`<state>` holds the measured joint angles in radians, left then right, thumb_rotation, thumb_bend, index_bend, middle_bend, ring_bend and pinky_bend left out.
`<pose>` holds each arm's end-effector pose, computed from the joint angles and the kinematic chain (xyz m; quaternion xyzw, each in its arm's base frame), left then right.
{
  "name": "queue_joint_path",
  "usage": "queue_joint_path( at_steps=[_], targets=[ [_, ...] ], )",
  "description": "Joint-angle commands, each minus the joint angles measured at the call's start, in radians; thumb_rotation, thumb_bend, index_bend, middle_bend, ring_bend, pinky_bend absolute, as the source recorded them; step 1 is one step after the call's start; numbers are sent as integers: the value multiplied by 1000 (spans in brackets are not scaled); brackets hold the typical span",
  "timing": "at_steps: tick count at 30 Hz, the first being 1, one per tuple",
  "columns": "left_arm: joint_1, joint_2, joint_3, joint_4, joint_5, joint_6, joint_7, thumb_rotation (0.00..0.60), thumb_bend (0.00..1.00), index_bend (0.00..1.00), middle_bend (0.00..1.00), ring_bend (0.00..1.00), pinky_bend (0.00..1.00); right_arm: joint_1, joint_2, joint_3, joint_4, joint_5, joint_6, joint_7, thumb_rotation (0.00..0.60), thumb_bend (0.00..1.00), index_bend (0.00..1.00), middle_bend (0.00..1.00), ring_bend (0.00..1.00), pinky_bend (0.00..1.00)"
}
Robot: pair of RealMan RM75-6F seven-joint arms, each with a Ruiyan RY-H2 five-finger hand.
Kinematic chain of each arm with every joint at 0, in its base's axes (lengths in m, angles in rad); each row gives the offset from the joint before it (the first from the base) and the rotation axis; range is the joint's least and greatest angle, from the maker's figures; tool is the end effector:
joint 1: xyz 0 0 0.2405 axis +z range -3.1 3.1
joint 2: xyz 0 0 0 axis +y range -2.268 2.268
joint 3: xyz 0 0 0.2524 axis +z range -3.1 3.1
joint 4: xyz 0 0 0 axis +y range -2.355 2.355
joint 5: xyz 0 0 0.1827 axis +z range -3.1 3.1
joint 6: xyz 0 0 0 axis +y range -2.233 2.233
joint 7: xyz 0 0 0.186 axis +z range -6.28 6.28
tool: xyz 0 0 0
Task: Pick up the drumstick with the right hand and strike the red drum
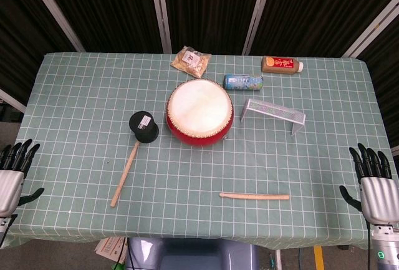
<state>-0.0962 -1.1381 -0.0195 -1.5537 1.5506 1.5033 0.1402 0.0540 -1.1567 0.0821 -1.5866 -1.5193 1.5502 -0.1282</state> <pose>-0.2962 0.2188 0.1755 -0.6437 -0.3206 -0.3446 0.6034 -0.2946 -0.2166 0.1884 0.5938 -0.3307 0.3769 0.6293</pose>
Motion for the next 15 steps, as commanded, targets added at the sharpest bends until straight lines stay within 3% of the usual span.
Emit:
queue_joint_path(
  at_steps=[1, 15],
  targets=[
    [0, 0, 0, 0, 0, 0, 0, 600, 0, 0, 0, 0, 8, 0, 1, 0, -1, 1, -1, -1, 600, 290, 0, 0, 0, 11],
    [3, 1, -2, -2, -10, -1, -4, 600, 0, 0, 0, 0, 8, 5, -1, -4, -9, -10, -6, -4, 600, 290, 0, 0, 0, 11]
  ],
)
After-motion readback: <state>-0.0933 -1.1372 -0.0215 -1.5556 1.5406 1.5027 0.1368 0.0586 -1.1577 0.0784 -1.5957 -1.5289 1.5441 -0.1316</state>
